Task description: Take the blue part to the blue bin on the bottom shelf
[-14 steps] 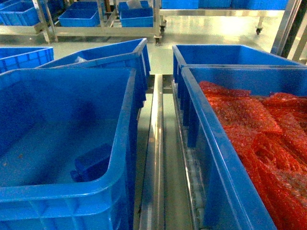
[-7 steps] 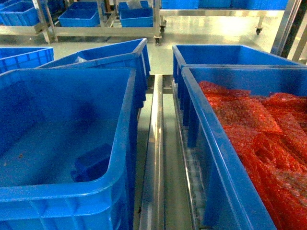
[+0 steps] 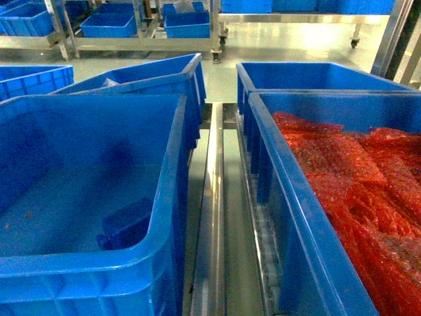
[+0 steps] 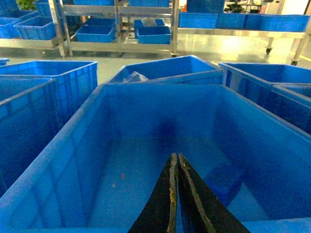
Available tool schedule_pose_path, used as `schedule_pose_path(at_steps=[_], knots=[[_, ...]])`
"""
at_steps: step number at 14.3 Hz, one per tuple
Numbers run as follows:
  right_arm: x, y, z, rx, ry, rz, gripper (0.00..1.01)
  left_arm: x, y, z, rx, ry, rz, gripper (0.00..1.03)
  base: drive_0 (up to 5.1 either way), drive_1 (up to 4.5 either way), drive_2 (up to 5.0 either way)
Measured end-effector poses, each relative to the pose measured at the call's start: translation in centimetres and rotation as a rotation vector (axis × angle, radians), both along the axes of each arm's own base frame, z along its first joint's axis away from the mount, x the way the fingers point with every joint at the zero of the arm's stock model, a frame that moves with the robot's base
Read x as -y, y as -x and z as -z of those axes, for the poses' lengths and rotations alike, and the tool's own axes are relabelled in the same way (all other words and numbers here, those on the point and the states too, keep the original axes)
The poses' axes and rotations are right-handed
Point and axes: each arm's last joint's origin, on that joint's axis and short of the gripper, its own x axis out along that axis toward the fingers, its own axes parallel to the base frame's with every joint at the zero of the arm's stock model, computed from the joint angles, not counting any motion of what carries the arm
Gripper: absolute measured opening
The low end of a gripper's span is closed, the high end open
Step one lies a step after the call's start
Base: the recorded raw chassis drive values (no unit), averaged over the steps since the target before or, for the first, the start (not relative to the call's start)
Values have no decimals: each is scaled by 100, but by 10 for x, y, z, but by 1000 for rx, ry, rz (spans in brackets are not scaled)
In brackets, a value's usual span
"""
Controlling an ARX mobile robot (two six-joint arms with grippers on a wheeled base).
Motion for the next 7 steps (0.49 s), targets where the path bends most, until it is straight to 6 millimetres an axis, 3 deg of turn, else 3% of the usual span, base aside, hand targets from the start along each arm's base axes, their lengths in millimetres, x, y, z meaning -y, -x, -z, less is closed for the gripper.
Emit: schedule_pose_path(at_steps=[3,4,5,7], knots=[[0,0,0,0,0,-1,98,0,0,-1,7,0,2,2,0,0,0],[0,0,0,1,0,-2,98,0,0,-1,6,0,2,10,0,0,0],[0,0,0,0,0,-1,98,0,0,-1,6,0,2,28,0,0,0],[0,0,0,0,0,-1,98,0,0,-1,6,0,2,50,0,0,0]])
